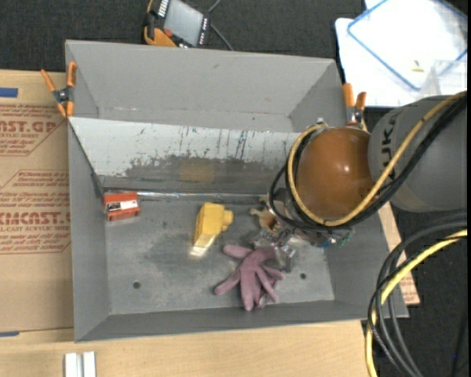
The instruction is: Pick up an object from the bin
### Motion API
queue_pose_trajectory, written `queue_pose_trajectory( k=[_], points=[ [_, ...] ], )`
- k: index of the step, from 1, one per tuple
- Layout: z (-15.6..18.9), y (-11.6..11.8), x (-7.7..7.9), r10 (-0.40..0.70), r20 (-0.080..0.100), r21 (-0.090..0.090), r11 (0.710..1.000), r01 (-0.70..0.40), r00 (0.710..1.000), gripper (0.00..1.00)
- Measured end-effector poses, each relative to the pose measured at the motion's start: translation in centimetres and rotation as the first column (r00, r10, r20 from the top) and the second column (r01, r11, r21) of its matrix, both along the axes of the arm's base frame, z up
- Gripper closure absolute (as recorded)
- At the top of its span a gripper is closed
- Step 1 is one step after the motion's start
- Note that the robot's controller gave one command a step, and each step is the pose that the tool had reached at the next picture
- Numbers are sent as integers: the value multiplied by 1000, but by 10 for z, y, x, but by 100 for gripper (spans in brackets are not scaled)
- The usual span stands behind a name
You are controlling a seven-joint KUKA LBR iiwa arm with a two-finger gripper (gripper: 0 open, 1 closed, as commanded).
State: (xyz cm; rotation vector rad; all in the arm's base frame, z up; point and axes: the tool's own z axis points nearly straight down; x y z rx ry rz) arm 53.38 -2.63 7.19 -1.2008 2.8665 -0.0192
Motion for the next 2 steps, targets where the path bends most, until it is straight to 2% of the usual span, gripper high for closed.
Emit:
queue_pose_trajectory(
  k=[1, 2],
  points=[
    [-1, 18, 3, 198, 2, -9, 980, -198, 980, 100],
    [-1, 11, 2, 11, 4, 1, 1000, -11, 1000, 100]
  ],
)
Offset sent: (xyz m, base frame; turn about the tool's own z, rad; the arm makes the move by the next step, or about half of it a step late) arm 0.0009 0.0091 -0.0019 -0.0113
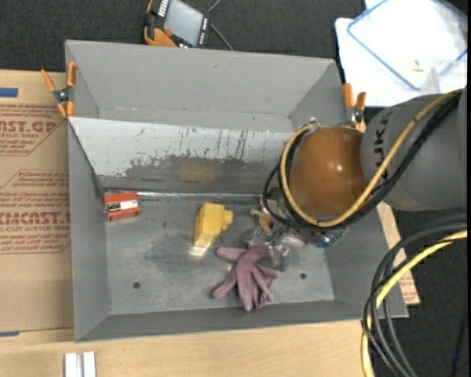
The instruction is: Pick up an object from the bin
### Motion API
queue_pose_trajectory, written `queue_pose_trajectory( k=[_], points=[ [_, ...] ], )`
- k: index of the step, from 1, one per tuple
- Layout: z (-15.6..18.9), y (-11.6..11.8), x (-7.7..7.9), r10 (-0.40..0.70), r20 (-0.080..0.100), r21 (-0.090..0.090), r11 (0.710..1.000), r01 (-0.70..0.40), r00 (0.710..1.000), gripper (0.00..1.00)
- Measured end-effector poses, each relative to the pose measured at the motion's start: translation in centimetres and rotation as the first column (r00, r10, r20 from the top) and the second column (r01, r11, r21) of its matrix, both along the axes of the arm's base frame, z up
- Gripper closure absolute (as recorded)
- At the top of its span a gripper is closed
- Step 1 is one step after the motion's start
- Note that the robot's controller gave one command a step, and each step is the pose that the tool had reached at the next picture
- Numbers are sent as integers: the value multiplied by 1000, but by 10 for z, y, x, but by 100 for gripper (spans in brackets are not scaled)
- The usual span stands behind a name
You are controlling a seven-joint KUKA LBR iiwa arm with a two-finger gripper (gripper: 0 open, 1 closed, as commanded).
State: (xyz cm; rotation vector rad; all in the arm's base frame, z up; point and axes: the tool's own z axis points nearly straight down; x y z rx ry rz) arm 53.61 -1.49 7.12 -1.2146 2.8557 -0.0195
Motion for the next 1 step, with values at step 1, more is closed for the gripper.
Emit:
queue_pose_trajectory(
  k=[1],
  points=[
    [0, 0, 0, 0, 0, 0, 1000, 0, 1000, 100]
  ],
)
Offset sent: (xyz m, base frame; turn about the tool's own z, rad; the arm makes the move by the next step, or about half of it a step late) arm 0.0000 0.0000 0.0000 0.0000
